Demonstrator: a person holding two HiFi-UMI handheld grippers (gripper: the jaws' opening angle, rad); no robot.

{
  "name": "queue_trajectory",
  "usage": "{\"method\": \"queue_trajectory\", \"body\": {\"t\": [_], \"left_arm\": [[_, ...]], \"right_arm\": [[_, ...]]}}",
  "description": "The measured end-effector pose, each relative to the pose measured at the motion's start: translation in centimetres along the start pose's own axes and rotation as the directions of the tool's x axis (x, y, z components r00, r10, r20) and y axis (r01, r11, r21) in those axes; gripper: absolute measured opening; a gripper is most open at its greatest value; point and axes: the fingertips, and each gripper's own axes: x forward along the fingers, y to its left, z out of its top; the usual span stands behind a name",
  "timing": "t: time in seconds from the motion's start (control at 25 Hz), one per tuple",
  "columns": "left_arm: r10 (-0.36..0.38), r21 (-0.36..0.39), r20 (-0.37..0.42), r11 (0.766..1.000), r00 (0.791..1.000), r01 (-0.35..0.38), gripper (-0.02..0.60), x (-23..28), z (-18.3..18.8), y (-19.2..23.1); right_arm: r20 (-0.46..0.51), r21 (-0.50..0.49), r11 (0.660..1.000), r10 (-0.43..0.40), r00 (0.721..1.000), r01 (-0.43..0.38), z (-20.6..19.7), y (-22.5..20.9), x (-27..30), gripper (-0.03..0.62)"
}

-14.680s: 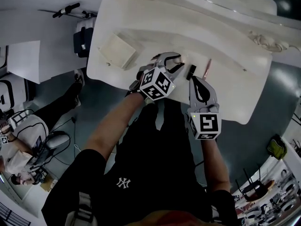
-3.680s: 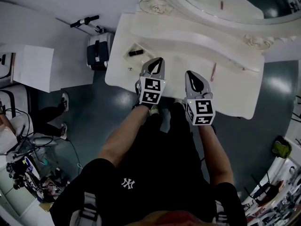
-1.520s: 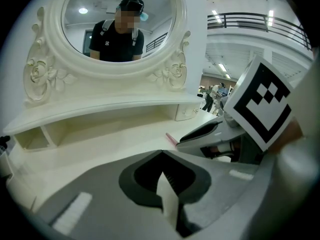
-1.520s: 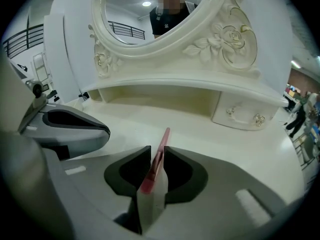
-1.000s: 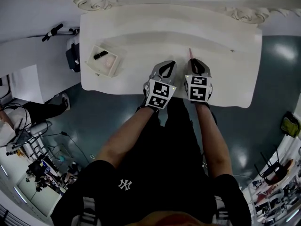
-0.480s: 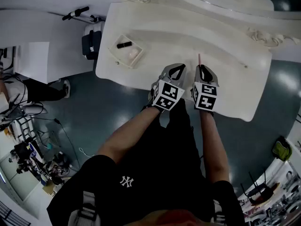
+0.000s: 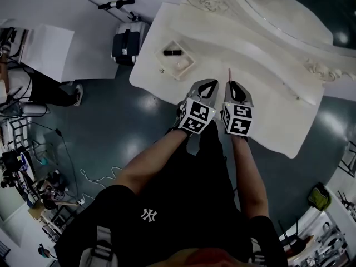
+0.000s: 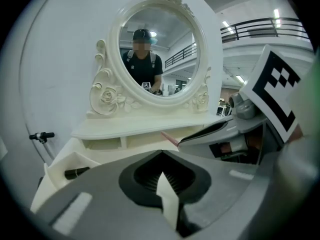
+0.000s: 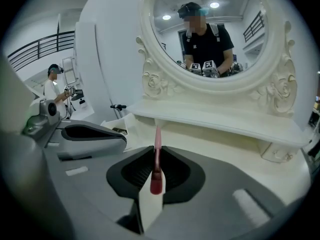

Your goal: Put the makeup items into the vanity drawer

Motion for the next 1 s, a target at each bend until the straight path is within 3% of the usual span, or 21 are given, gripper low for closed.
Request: {"method": "queue_trajectory", "body": {"t": [0.6,1.0], "left_arm": [[0.158,-0.088,0.038,0.984,0.987,-0.155,0.0,-6.9,-1.1,10.3],[0.247,-0.147,0.034,0.96,0.968,-0.24,0.0,-9.3,-2.8,16.0]], "right_arm": [[0.023,-0.127,0.975,0.189,0.982,-0.184,4.1,13.2,3.8,0.069],[-0.006,-0.207,0.944,0.261,0.965,-0.256,5.7,18.5,7.9,0.071]]}}
